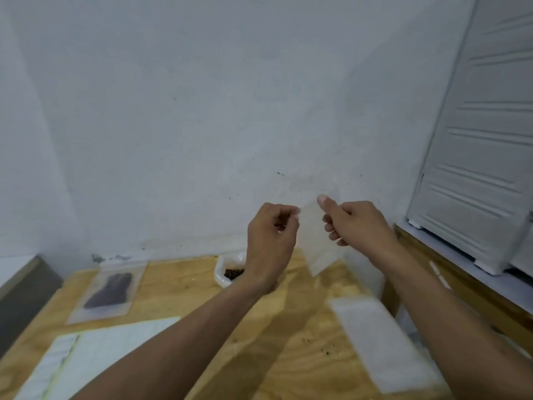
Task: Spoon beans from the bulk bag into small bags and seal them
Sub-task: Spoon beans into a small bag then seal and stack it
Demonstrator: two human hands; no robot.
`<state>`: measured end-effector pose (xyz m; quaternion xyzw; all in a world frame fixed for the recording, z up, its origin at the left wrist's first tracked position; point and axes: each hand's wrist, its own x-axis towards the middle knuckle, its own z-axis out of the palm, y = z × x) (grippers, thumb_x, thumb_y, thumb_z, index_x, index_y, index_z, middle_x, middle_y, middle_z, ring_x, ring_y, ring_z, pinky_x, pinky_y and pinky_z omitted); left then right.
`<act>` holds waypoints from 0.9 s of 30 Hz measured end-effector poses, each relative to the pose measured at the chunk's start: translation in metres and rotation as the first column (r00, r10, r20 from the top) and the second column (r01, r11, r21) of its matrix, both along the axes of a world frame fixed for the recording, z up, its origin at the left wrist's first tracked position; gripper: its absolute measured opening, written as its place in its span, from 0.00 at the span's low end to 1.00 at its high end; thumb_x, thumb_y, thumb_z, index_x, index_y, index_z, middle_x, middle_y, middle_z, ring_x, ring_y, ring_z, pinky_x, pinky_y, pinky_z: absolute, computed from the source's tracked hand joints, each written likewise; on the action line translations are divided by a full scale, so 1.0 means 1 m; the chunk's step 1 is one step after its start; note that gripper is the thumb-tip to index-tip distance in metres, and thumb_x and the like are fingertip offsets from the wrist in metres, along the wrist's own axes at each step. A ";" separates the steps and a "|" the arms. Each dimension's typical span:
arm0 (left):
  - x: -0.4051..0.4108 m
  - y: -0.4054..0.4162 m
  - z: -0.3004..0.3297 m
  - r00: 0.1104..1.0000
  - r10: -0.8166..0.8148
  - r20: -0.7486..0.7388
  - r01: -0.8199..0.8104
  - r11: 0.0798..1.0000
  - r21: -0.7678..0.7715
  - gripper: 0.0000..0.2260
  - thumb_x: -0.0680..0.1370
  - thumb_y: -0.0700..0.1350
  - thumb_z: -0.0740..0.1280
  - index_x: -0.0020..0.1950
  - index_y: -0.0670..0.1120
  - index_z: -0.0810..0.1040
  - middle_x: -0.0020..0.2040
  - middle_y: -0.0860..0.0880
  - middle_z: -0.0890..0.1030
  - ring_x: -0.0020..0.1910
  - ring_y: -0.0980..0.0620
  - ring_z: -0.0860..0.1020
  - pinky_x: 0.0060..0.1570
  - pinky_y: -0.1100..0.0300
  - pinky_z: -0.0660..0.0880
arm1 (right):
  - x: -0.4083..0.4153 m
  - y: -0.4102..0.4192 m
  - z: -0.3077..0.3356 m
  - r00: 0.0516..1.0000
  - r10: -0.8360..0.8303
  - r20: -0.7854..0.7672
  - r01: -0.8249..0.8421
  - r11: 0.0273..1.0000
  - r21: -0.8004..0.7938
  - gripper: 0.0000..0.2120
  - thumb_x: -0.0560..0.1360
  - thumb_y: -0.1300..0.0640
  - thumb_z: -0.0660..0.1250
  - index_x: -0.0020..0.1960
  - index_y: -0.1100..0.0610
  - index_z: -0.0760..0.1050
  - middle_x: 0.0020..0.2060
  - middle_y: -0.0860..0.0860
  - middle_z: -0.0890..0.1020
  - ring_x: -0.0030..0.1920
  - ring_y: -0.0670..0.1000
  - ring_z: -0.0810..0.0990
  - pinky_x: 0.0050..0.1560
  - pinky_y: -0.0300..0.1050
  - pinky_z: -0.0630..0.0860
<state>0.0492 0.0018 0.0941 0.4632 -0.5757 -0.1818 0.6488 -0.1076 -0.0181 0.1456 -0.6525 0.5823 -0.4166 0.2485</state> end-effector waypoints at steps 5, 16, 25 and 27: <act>0.032 0.002 0.006 0.977 0.124 0.175 -0.093 0.979 -0.180 0.07 0.78 0.35 0.70 0.51 0.44 0.86 0.48 0.50 0.81 0.45 0.54 0.80 0.43 0.67 0.75 | 0.038 -0.014 0.008 0.969 0.081 0.233 -0.097 0.994 0.058 0.14 0.76 0.50 0.68 0.41 0.60 0.84 0.35 0.53 0.87 0.35 0.51 0.86 0.38 0.45 0.82; 0.075 0.013 0.007 0.998 -0.057 0.024 0.049 0.965 0.259 0.15 0.74 0.53 0.77 0.55 0.46 0.85 0.46 0.53 0.87 0.47 0.60 0.84 0.49 0.66 0.80 | 0.078 -0.022 -0.020 0.892 0.307 0.331 -0.342 0.938 0.052 0.14 0.79 0.51 0.70 0.44 0.61 0.83 0.35 0.51 0.87 0.37 0.46 0.85 0.38 0.37 0.78; 0.100 0.013 0.001 0.939 0.003 -0.343 0.140 0.910 0.390 0.05 0.77 0.35 0.71 0.45 0.36 0.86 0.42 0.39 0.87 0.41 0.45 0.86 0.42 0.58 0.82 | 0.100 -0.021 -0.035 0.891 0.383 0.243 -0.409 0.910 0.068 0.14 0.80 0.53 0.68 0.44 0.64 0.82 0.39 0.57 0.87 0.42 0.53 0.87 0.42 0.39 0.82; 0.099 0.013 -0.004 0.961 0.089 -0.261 0.017 0.925 0.379 0.07 0.77 0.35 0.70 0.41 0.38 0.86 0.39 0.43 0.87 0.40 0.43 0.86 0.43 0.53 0.84 | 0.109 -0.019 -0.035 0.907 0.367 0.208 -0.393 0.914 0.099 0.12 0.80 0.58 0.68 0.39 0.63 0.78 0.37 0.55 0.87 0.39 0.52 0.88 0.43 0.41 0.82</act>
